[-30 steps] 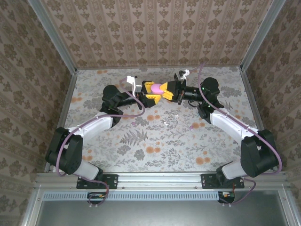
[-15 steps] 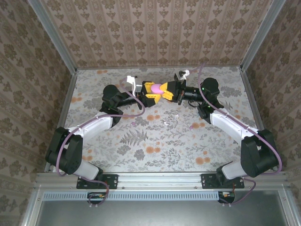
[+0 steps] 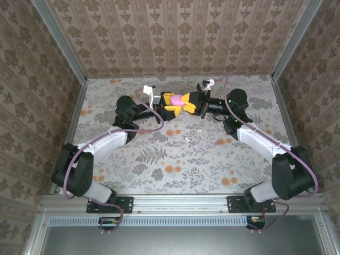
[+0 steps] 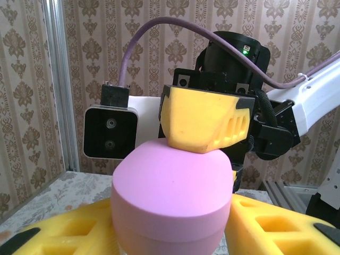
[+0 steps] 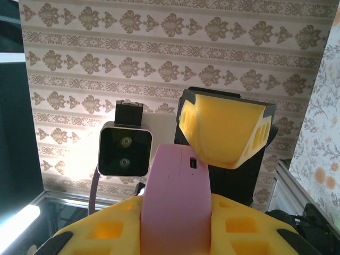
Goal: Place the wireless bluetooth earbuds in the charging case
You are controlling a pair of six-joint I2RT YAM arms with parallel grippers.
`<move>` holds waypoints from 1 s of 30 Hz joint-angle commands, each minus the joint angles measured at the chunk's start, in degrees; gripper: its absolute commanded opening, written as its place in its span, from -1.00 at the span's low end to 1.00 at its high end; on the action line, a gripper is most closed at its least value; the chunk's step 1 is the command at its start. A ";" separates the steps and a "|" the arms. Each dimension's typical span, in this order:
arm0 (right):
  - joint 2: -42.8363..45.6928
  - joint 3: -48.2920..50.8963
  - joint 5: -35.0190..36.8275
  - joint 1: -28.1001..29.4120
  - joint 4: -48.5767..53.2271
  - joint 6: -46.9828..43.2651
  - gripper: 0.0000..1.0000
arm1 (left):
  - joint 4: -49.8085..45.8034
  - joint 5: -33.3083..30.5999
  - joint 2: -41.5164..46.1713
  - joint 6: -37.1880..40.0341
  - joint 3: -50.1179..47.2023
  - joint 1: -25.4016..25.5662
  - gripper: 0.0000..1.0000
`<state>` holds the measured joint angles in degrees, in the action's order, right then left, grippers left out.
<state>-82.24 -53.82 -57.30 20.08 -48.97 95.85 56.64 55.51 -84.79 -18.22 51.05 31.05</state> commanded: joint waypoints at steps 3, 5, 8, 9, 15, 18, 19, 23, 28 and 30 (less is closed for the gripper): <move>-0.04 0.87 0.90 -0.38 -2.67 0.30 -0.51 | 2.22 1.18 0.77 0.60 1.45 0.15 -0.08; -0.09 0.96 0.90 -0.38 -2.71 0.37 -0.51 | 2.29 1.25 0.70 0.50 1.61 0.16 -0.12; 0.02 0.98 0.95 -0.33 -1.51 -0.07 -0.48 | 2.42 1.10 0.73 0.26 1.64 0.24 -0.13; 0.08 0.98 0.96 -0.38 -0.76 -0.59 -0.47 | 2.52 0.97 0.72 0.12 1.60 0.24 -0.13; 0.76 0.67 0.70 -0.37 2.13 -2.38 -0.49 | 2.51 1.04 0.69 -0.12 1.85 0.42 -0.04; 0.85 0.62 0.70 -0.38 2.13 -2.43 -0.49 | 2.51 0.99 0.62 -0.14 1.87 0.50 -0.02; 0.85 0.62 0.70 -0.35 2.07 -2.43 -0.50 | 2.57 1.05 0.60 -0.13 1.89 0.48 -0.02; 0.63 0.72 0.76 -0.38 1.05 -2.00 -0.49 | 2.38 1.26 0.52 -0.13 1.97 0.59 -0.05; 0.67 0.81 0.95 -0.38 1.31 -1.96 -0.46 | 2.04 1.28 0.52 0.04 2.07 0.59 -0.13; 0.92 0.83 1.13 -0.39 3.28 -2.85 -0.40 | 1.41 1.11 0.72 0.57 2.08 0.59 -0.15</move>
<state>-82.11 -53.49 -57.32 19.94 -48.05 94.45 55.75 55.53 -84.79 -18.24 51.05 31.09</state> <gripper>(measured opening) 0.296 0.431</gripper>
